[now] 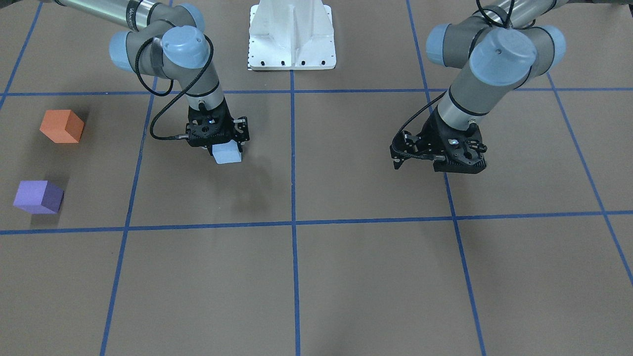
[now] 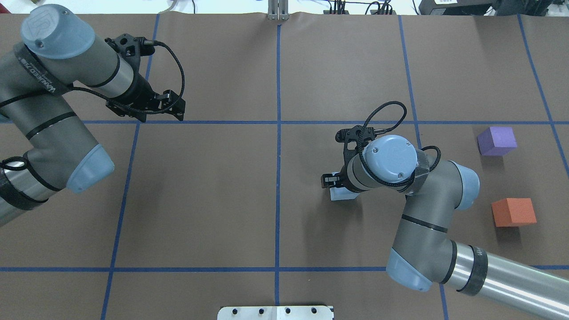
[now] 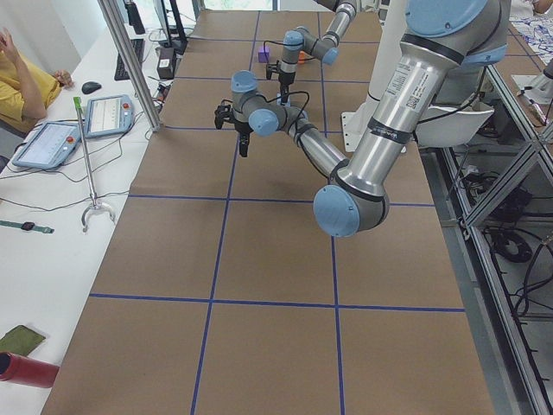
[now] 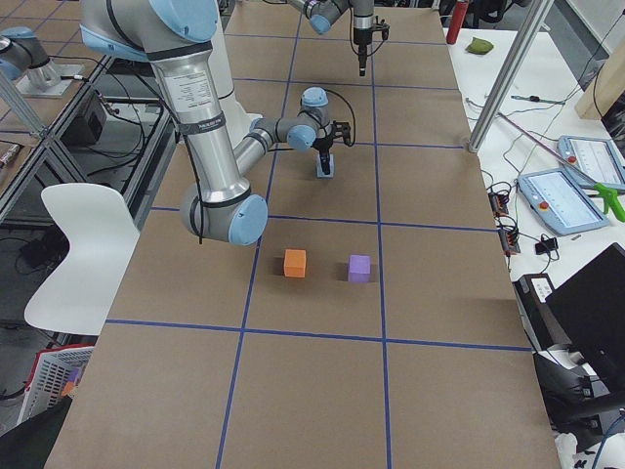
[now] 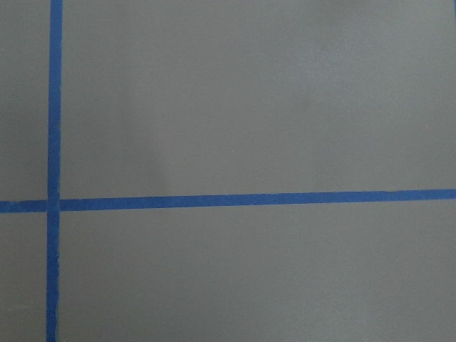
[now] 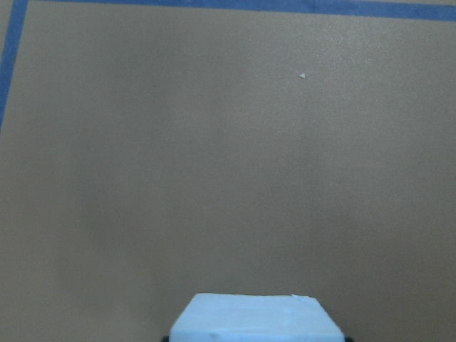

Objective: Place blue block between orange and purple blocks
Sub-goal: 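Lower the right gripper onto the light blue cube and close on it, then carry the cube with the right gripper to the gap between purple and orange cubes, then lower the light blue cube into the gap and open the right gripper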

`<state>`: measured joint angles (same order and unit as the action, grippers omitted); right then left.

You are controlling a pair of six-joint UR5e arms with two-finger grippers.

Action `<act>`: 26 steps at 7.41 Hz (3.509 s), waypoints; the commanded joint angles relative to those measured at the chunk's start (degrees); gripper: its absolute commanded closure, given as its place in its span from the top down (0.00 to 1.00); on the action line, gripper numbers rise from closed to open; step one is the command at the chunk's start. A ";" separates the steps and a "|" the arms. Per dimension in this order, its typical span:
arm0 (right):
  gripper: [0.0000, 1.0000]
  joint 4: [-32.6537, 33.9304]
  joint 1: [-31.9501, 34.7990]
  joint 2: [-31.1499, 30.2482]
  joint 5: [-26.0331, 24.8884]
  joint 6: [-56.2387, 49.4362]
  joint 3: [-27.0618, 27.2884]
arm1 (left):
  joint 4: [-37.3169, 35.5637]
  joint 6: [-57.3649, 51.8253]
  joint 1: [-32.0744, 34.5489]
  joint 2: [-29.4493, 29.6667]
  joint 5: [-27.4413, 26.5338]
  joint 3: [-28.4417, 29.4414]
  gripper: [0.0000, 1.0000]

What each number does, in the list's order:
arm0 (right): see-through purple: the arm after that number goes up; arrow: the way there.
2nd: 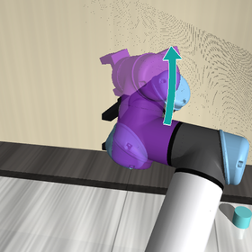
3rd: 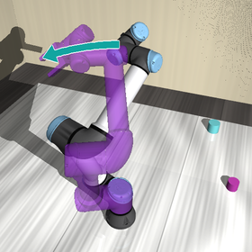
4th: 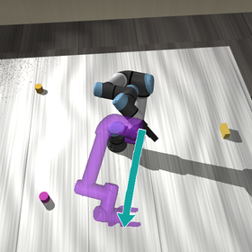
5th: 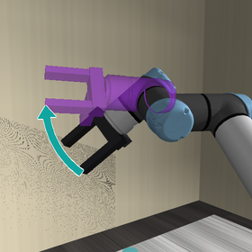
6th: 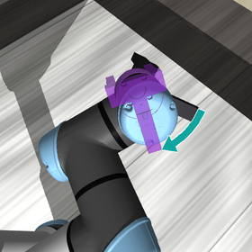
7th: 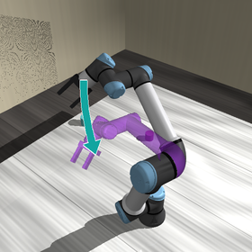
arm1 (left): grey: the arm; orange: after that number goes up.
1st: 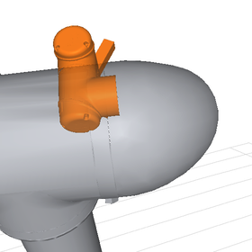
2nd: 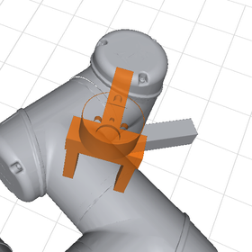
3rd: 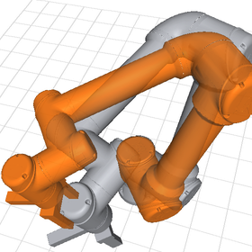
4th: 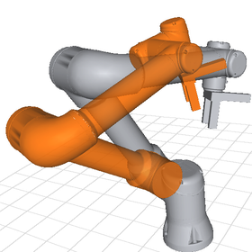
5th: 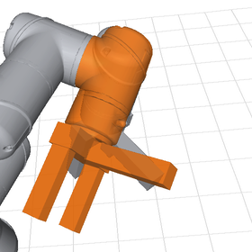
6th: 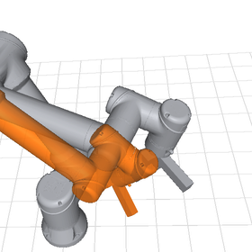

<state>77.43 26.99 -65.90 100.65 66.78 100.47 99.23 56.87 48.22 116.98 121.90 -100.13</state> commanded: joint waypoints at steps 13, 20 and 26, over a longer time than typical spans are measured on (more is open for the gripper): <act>0.00 -14.50 29.08 -33.06 24.94 -19.50 0.87 | 1.58 7.37 -0.23 0.18 0.09 -1.11 1.00; 0.00 -15.03 28.90 -29.20 24.42 -19.76 -5.19 | 1.58 7.56 -0.50 0.09 0.00 -1.29 1.00; 0.00 -20.13 28.90 -29.63 24.24 -19.93 -5.46 | 1.58 7.56 -0.50 0.18 0.00 -1.29 1.00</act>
<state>58.18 55.96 -95.36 125.06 47.01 95.03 100.81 64.42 47.72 117.13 121.90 -101.43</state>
